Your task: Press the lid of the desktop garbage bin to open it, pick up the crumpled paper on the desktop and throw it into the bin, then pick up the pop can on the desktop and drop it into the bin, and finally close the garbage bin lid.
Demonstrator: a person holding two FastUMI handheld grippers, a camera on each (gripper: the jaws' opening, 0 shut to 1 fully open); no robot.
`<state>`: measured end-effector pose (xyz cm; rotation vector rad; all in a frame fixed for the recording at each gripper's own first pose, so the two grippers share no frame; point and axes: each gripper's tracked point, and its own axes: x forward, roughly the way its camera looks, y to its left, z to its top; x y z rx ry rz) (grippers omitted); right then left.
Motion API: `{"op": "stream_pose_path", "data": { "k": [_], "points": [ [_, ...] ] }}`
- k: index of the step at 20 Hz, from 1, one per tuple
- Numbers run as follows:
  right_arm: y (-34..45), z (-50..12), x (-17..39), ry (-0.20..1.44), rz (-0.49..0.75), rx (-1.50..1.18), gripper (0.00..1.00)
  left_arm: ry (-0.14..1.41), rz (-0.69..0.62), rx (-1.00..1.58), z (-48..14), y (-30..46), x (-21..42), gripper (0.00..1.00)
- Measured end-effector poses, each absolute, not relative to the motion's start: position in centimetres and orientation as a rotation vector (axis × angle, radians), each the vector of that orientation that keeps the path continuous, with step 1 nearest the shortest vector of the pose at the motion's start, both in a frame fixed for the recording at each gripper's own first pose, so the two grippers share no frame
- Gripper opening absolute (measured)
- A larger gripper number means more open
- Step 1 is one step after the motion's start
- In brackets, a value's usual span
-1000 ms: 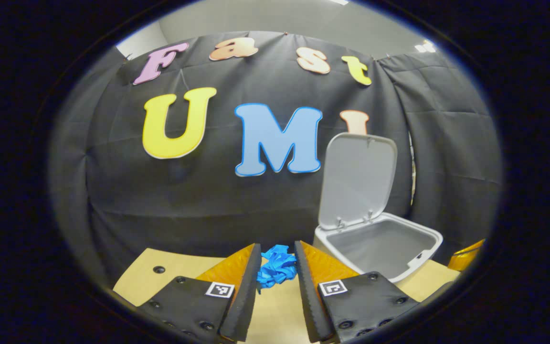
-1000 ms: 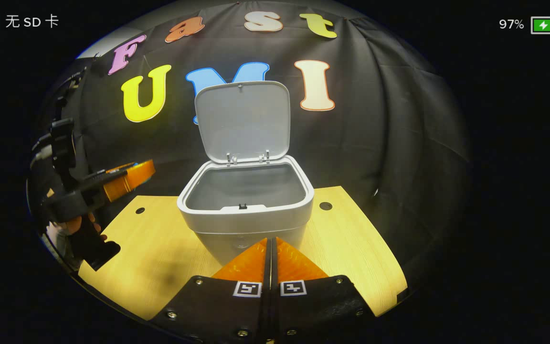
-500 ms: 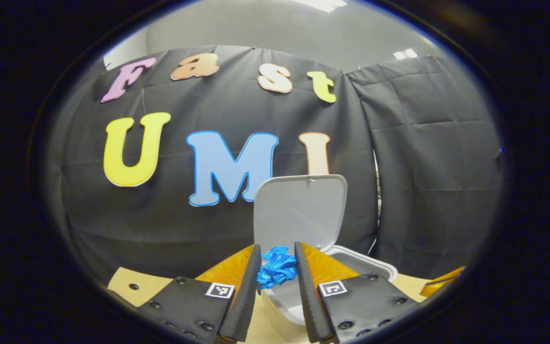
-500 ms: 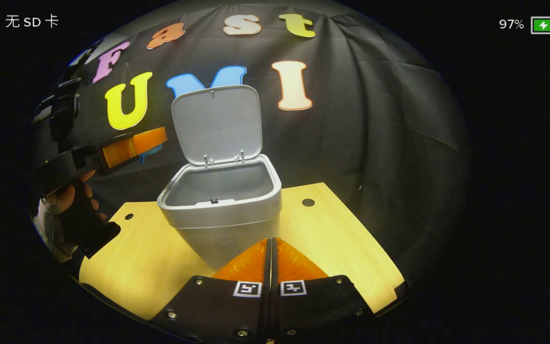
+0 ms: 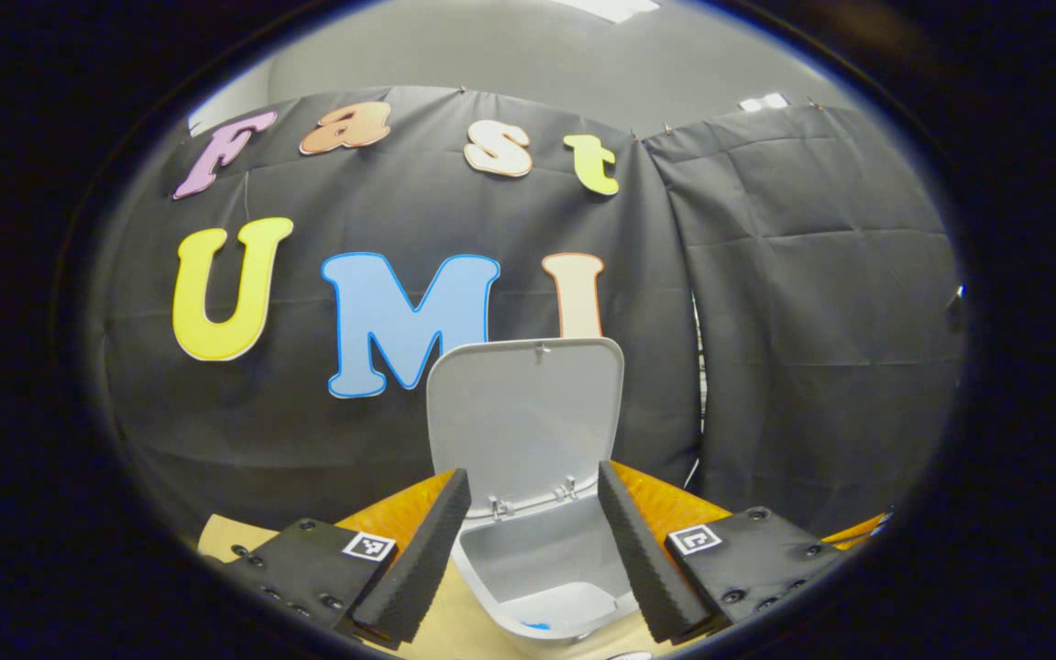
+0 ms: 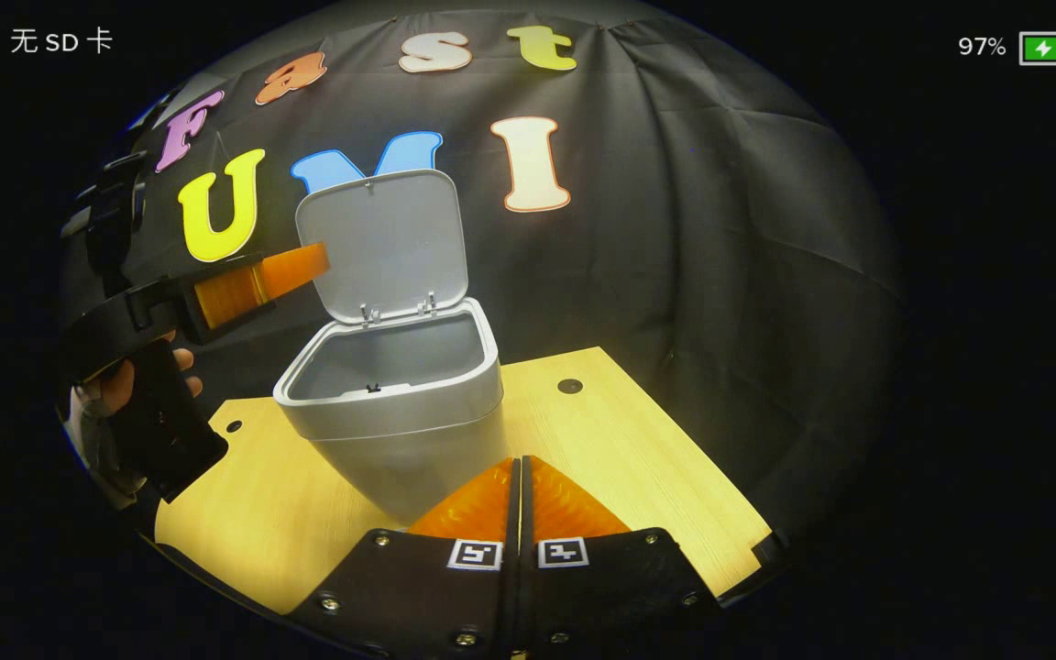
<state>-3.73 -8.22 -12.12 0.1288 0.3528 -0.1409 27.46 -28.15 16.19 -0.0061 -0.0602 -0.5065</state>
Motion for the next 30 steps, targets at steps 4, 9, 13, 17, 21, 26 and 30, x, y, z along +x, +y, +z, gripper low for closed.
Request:
{"op": "stream_pose_path", "data": {
  "k": [4,9,13,17,21,26,30],
  "points": [
    [-7.6,-12.2,-3.2,0.352,-0.116,0.137,0.01,-0.041,-0.469,-0.014,15.6,-26.3,27.8,0.96],
    [-6.2,-12.8,-2.6,0.384,-0.047,0.186,0.01,-0.025,-0.409,-0.025,15.1,-23.5,28.0,0.93],
    [-5.4,-13.1,-2.2,0.391,-0.010,0.175,0.30,-0.009,-0.368,-0.035,14.5,-21.3,27.6,0.93],
    [-3.8,-13.4,-2.3,0.398,0.043,0.163,0.65,-0.002,-0.328,-0.047,14.3,-19.5,27.1,0.95],
    [-2.3,-13.7,-2.1,0.403,0.097,0.147,0.88,0.010,-0.293,-0.056,14.0,-17.7,26.2,0.96],
    [-0.9,-14.4,-1.9,0.416,0.136,0.117,0.99,0.013,-0.241,-0.050,14.1,-15.5,24.9,0.94],
    [0.1,-16.0,-1.6,0.443,0.163,0.096,0.99,0.013,-0.197,-0.050,14.3,-13.3,23.5,0.95]
  ]
}}
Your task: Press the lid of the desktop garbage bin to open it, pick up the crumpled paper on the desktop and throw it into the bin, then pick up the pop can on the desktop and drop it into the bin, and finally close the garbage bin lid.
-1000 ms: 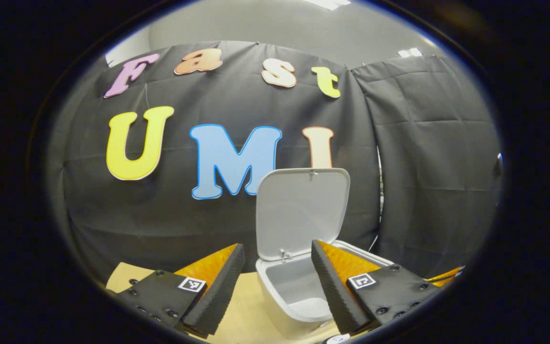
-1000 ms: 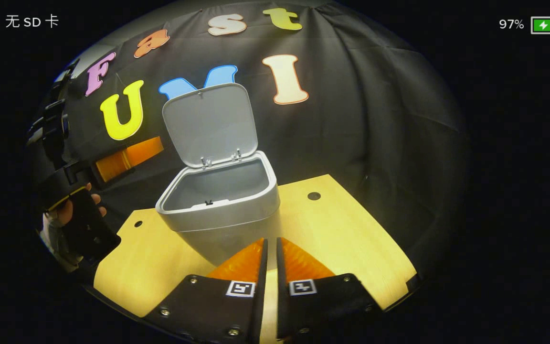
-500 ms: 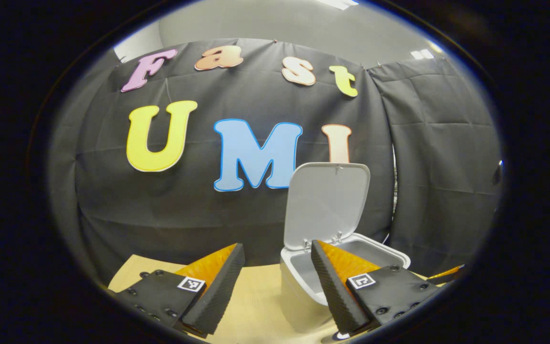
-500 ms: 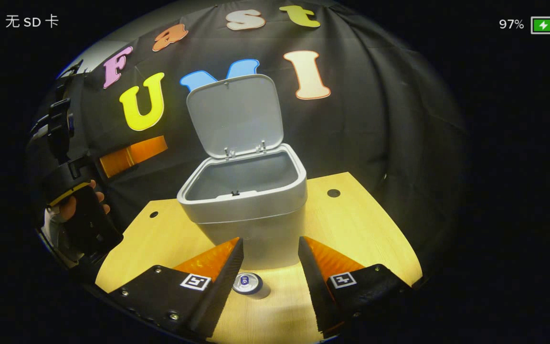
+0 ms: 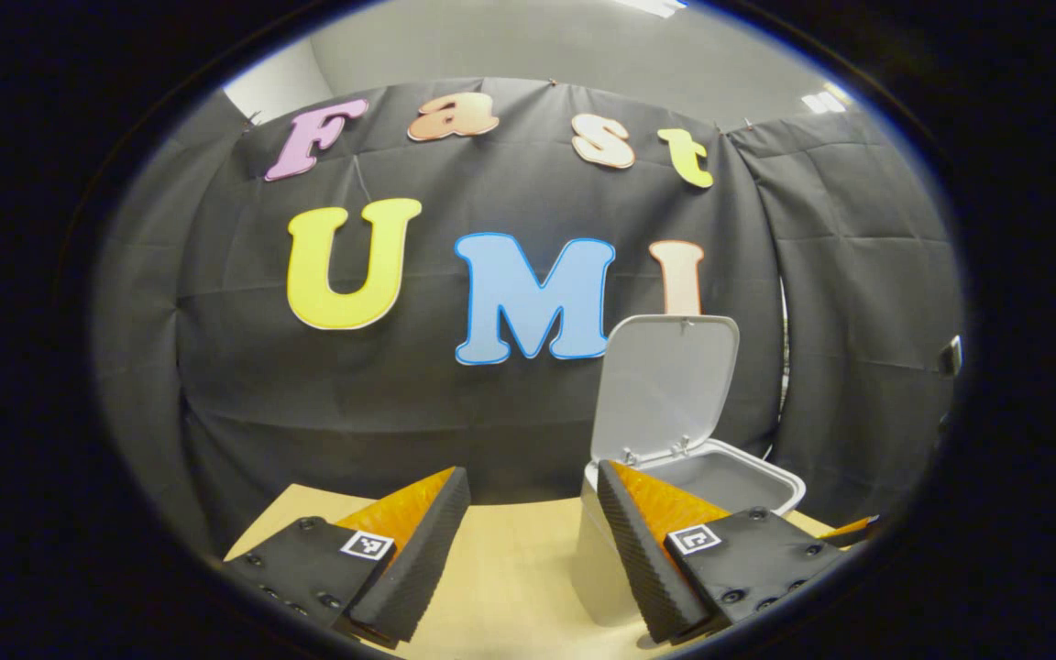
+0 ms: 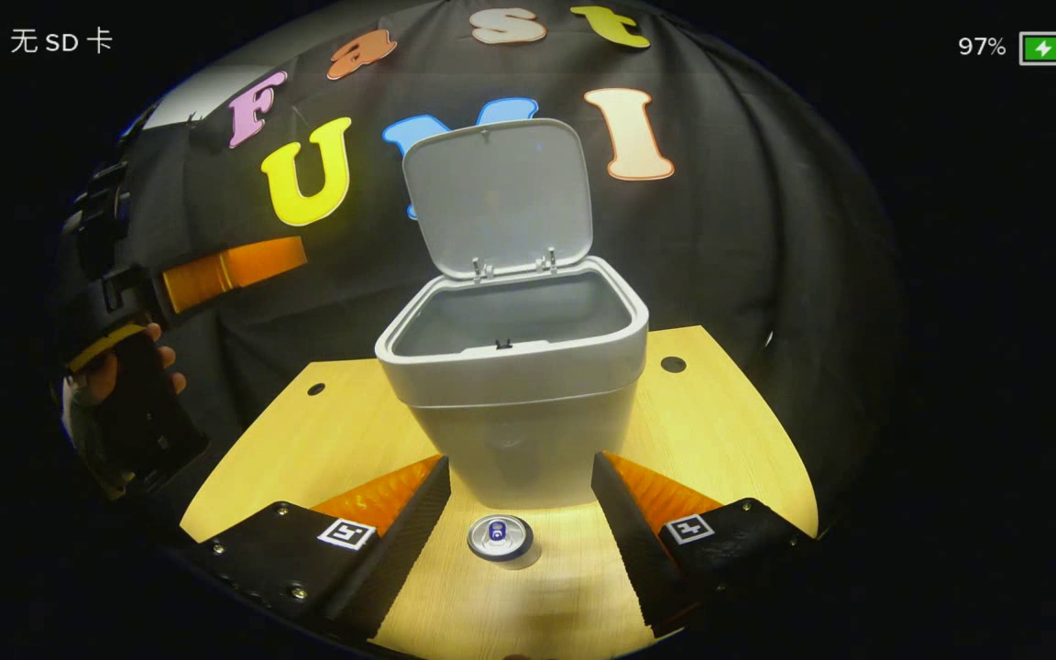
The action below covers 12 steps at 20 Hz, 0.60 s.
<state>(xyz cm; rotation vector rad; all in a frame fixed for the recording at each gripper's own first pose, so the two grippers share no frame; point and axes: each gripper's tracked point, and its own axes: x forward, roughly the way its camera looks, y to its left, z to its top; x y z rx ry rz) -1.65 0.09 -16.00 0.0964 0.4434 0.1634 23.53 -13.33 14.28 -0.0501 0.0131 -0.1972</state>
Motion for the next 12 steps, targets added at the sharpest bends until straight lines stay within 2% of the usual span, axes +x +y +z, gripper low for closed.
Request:
{"op": "stream_pose_path", "data": {
  "k": [12],
  "points": [
    [3.5,-23.2,-1.5,0.589,0.231,-0.004,0.99,0.036,-0.060,-0.038,13.7,-6.8,18.9,0.95]
  ]
}}
